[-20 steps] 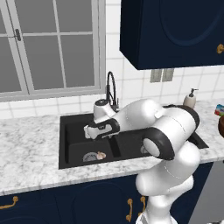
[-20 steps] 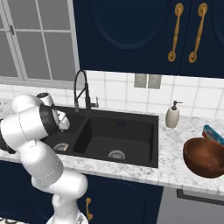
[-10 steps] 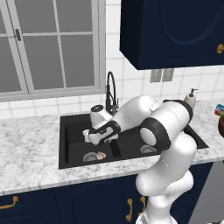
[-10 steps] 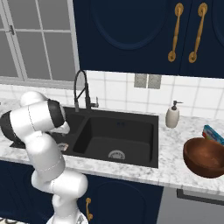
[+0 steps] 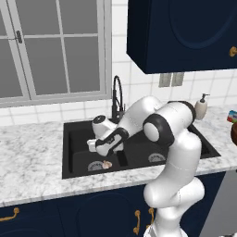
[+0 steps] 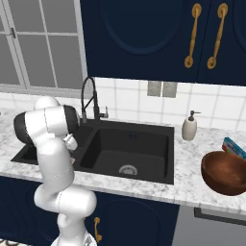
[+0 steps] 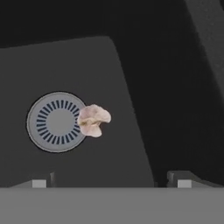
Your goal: Pick the garlic from the sink and place it in the bowl. Then pick the bowl and place it in the microwave. Then close the microwave door and press the start button.
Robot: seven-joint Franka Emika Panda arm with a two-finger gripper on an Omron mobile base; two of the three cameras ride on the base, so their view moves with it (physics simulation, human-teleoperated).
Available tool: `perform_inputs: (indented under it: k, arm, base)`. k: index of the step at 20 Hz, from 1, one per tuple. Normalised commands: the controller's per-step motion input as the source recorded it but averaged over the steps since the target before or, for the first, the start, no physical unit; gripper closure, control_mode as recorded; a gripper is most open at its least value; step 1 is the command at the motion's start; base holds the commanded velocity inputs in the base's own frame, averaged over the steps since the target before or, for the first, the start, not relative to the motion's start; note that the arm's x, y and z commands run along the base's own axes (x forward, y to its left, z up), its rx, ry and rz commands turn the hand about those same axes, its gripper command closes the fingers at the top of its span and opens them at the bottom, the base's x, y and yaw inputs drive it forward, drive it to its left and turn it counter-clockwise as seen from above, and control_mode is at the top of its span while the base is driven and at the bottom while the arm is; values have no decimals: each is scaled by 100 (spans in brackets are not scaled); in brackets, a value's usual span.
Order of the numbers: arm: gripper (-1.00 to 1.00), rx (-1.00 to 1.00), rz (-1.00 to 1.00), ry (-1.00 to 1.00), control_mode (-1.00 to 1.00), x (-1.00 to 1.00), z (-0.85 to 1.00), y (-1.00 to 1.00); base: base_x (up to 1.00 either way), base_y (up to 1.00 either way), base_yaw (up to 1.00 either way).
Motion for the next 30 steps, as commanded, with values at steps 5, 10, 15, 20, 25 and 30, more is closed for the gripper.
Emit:
perform_inputs:
  k: [5,10,15,20,25,30]
  arm:
    - [-100,0,-2,0,-100,33,-23,32]
    - [-100,0,-1,0,-100,40,-19,23]
    - [-100,0,0,0,-100,43,-22,0]
    - [-100,0,-1,1,-100,6,-34,-2]
    - [-100,-2,-2,2,-100,-1,-33,-14]
    - [-100,-2,-3,0,-100,-4,-29,-7]
  base:
    - [0,0,0]
    - [0,0,0]
    - [0,0,0]
    - [0,0,0]
    - [0,0,0]
    - [0,0,0]
